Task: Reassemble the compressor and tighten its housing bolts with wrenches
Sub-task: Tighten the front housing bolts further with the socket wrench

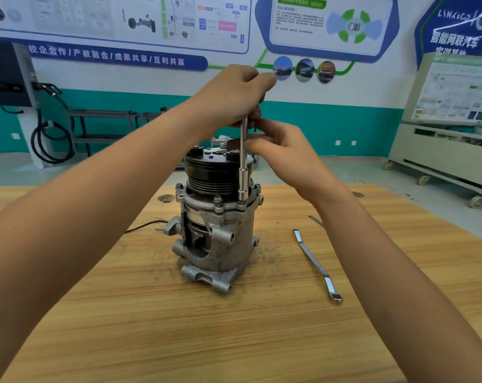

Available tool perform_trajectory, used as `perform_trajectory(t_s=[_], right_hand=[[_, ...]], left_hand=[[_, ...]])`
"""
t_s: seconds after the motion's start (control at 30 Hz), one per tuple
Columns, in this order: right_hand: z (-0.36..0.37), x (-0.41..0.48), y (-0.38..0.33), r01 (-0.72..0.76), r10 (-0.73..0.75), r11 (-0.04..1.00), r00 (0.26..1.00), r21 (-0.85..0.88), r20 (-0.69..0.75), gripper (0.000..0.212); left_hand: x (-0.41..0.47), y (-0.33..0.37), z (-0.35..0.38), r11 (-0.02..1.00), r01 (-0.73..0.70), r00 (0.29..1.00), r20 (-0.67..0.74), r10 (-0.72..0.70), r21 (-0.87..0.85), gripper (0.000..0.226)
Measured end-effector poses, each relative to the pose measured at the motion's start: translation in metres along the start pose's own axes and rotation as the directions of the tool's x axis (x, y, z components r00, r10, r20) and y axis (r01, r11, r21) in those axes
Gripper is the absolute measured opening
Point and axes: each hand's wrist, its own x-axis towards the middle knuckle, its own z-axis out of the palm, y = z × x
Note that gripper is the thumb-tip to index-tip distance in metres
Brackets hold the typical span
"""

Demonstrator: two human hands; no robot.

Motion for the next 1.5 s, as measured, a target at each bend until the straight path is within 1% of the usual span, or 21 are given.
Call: perform_trajectory(t_s=[0.07, 0.17, 0.2, 0.27, 0.4, 0.5, 0.6, 0.7, 0.77, 0.83, 0.9, 1.0, 1.07, 1.1, 1.13, 1.2, 1.27, 1.33, 1.4, 1.47, 1.5], right_hand=[[0.001, -0.001, 0.0, -0.004, 0.004, 1.0, 1.0, 0.019, 0.022, 0.034], [0.007, -0.003, 0.001, 0.023, -0.022, 1.0, 0.999, 0.008, -0.031, 0.05], [0.009, -0.002, 0.001, 0.026, -0.027, 1.0, 0.997, -0.008, -0.068, 0.049], [0.013, 0.0, 0.0, 0.032, -0.045, 0.996, 0.984, -0.083, -0.17, 0.043], [0.014, 0.0, 0.004, 0.048, -0.094, 0.987, 0.949, -0.156, -0.3, 0.027], [0.011, -0.001, 0.001, 0.028, -0.067, 0.988, 0.965, -0.155, -0.253, 0.016], [0.007, -0.002, -0.004, 0.048, -0.049, 0.999, 0.986, -0.014, -0.157, 0.016], [0.006, -0.003, -0.008, 0.079, -0.077, 0.997, 0.993, 0.016, -0.088, 0.021], [0.005, -0.003, -0.008, 0.079, -0.078, 0.997, 0.99, 0.007, -0.117, 0.019], [0.006, -0.001, -0.007, 0.071, -0.076, 0.997, 0.979, -0.03, -0.188, 0.015], [0.01, 0.001, -0.007, 0.055, -0.076, 0.994, 0.965, -0.09, -0.25, 0.012], [0.015, 0.005, -0.007, 0.034, -0.089, 0.983, 0.948, -0.18, -0.305, 0.01], [0.017, 0.006, -0.008, 0.039, -0.108, 0.977, 0.939, -0.21, -0.328, 0.008], [0.017, 0.006, -0.008, 0.051, -0.127, 0.973, 0.932, -0.226, -0.338, 0.009], [0.016, 0.005, -0.008, 0.064, -0.145, 0.969, 0.931, -0.24, -0.336, 0.01], [0.014, 0.003, -0.008, 0.082, -0.147, 0.969, 0.95, -0.235, -0.276, 0.01], [0.013, 0.001, -0.007, 0.074, -0.113, 0.974, 0.979, -0.216, -0.172, 0.016], [0.011, 0.001, -0.006, 0.067, -0.09, 0.973, 0.991, -0.219, -0.095, 0.023], [0.01, 0.003, -0.004, 0.064, -0.083, 0.976, 0.993, -0.208, -0.083, 0.024], [0.009, 0.004, -0.004, 0.058, -0.077, 0.982, 0.992, -0.18, -0.102, 0.02], [0.009, 0.005, -0.004, 0.054, -0.075, 0.982, 0.991, -0.179, -0.111, 0.018]], left_hand=[[-0.001, 0.003, -0.005, 0.955, -0.115, 0.993, 0.015, 0.115, 0.273, 0.032], [-0.004, 0.007, -0.015, 0.709, -0.206, 0.968, 0.033, 0.249, 0.674, 0.041], [-0.006, 0.009, -0.017, 0.656, -0.201, 0.968, 0.045, 0.247, 0.727, 0.043], [-0.01, 0.014, -0.014, 0.642, -0.198, 0.974, 0.074, 0.216, 0.74, 0.045], [-0.018, 0.019, -0.008, 0.783, -0.225, 0.971, 0.07, 0.227, 0.579, 0.049], [-0.023, 0.018, -0.013, 0.871, -0.221, 0.975, 0.079, 0.208, 0.439, 0.043], [-0.021, 0.011, -0.017, 0.986, -0.126, 0.991, 0.068, 0.119, 0.11, 0.026], [-0.017, 0.001, -0.022, 0.975, -0.016, 0.997, 0.074, 0.033, -0.223, 0.02], [-0.015, -0.006, -0.023, 0.922, 0.063, 0.993, 0.119, -0.019, -0.382, 0.019], [-0.011, -0.011, -0.023, 0.918, 0.143, 0.988, 0.112, -0.109, -0.369, 0.021], [-0.007, -0.012, -0.023, 0.968, 0.175, 0.984, 0.026, -0.174, -0.181, 0.024], [-0.002, -0.006, -0.019, 0.986, 0.113, 0.99, -0.094, -0.101, 0.126, 0.025], [-0.001, -0.003, -0.013, 0.963, 0.039, 0.997, -0.077, -0.019, 0.268, 0.025], [-0.001, -0.003, -0.01, 0.96, 0.015, 0.998, -0.056, 0.001, 0.278, 0.026], [0.0, -0.003, -0.009, 0.974, 0.005, 1.0, -0.031, 0.002, 0.228, 0.025], [0.0, -0.005, -0.009, 0.999, 0.039, 0.998, 0.039, -0.039, -0.005, 0.019], [0.0, -0.009, -0.013, 0.972, 0.079, 0.992, 0.113, -0.055, -0.22, 0.012], [0.001, -0.012, -0.016, 0.954, 0.082, 0.985, 0.166, -0.035, -0.287, 0.018], [0.001, -0.009, -0.017, 0.985, 0.038, 0.985, 0.172, -0.008, -0.171, 0.025], [0.001, -0.003, -0.017, 0.968, -0.064, 0.989, 0.143, 0.03, 0.241, 0.032], [0.002, -0.001, -0.017, 0.862, -0.108, 0.991, 0.121, 0.055, 0.495, 0.036]])
